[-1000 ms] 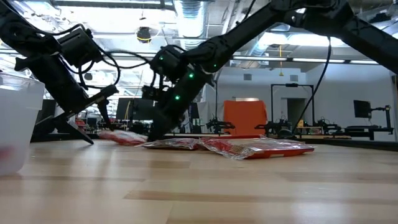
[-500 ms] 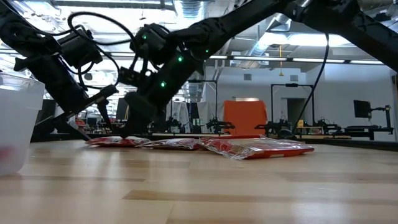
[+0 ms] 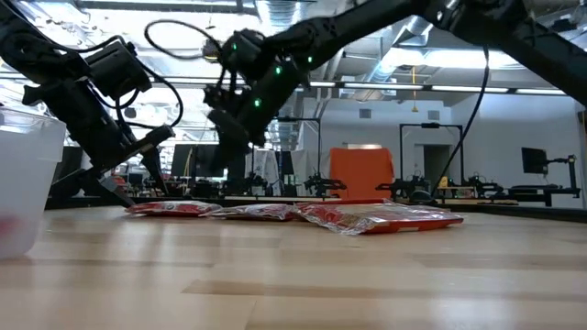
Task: Sort popcorn bags into baskets
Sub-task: Put the red popcorn bag into the transparent bin
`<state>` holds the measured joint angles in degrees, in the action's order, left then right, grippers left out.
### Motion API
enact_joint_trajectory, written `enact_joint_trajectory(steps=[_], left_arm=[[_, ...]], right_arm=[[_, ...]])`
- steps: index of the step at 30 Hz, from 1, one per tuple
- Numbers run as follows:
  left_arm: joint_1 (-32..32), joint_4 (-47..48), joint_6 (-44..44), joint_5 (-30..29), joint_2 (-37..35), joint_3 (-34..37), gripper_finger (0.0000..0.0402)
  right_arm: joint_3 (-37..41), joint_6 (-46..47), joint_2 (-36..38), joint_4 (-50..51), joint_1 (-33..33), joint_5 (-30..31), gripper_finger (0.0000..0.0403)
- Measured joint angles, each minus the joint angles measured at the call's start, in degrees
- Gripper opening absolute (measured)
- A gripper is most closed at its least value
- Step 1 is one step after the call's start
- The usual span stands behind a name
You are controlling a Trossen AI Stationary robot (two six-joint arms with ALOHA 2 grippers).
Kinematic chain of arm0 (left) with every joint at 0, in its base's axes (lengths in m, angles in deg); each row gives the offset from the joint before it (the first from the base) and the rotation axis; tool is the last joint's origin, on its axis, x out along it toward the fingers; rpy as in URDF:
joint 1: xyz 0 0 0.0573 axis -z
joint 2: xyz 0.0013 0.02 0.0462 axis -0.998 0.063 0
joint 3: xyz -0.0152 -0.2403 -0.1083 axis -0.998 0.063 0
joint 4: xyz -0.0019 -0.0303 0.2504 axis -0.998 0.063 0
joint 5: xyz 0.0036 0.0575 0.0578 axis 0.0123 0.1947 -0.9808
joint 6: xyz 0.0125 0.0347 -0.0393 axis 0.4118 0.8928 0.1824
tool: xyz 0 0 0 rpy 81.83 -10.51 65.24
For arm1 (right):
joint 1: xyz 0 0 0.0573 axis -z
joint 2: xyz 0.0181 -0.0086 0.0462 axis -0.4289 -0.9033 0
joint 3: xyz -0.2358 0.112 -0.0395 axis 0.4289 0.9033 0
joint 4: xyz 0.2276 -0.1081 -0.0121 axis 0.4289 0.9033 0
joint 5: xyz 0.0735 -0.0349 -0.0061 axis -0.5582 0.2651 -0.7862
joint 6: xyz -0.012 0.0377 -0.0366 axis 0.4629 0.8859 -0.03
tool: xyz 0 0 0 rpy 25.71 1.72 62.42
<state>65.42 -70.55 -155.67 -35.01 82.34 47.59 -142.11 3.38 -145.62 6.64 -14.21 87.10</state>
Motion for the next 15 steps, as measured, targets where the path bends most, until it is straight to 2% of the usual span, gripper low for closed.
enact_joint_trajectory(steps=[8, 15], left_arm=[[0.0, -6.1, 1.1, 1.7, 0.0, 1.5, 0.0245], [0.0, -10.5, 0.8, 2.7, 0.0, 3.3, 0.0245]], right_arm=[[0.3, 0.6, -2.2, 2.8, 0.6, -0.3, 0.002], [0.2, 0.1, -5.1, -1.3, -1.1, -1.3, 0.0014]])
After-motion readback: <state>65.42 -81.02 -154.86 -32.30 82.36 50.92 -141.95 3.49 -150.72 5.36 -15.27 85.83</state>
